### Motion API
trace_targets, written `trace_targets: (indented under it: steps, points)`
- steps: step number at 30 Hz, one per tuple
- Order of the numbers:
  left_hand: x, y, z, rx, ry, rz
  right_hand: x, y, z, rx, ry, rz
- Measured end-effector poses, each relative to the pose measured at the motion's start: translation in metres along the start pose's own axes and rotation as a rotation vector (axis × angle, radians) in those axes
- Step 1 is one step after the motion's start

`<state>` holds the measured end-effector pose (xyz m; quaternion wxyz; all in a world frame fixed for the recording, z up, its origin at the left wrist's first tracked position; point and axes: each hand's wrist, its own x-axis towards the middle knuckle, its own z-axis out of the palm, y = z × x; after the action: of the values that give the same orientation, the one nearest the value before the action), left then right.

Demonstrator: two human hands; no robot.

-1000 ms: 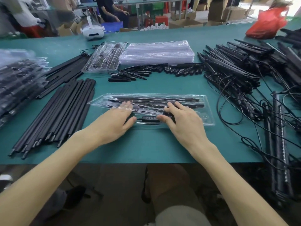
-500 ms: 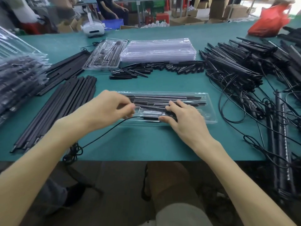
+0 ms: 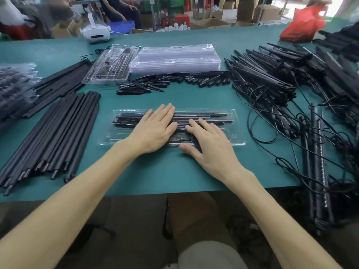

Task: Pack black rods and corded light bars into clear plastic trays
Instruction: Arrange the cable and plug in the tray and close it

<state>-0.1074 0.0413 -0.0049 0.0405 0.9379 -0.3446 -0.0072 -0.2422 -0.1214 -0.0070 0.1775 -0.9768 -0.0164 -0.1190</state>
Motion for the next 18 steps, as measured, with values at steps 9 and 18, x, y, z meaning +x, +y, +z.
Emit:
trace_targets:
  steps: [9,18]
  points:
    - [0.004,-0.012,0.0,-0.016,0.023,0.026,-0.015,0.031,-0.025,0.337,0.392,0.289]
    - [0.015,-0.026,0.0,-0.05,0.043,0.035,-0.003,0.047,-0.035,0.176,0.151,0.613]
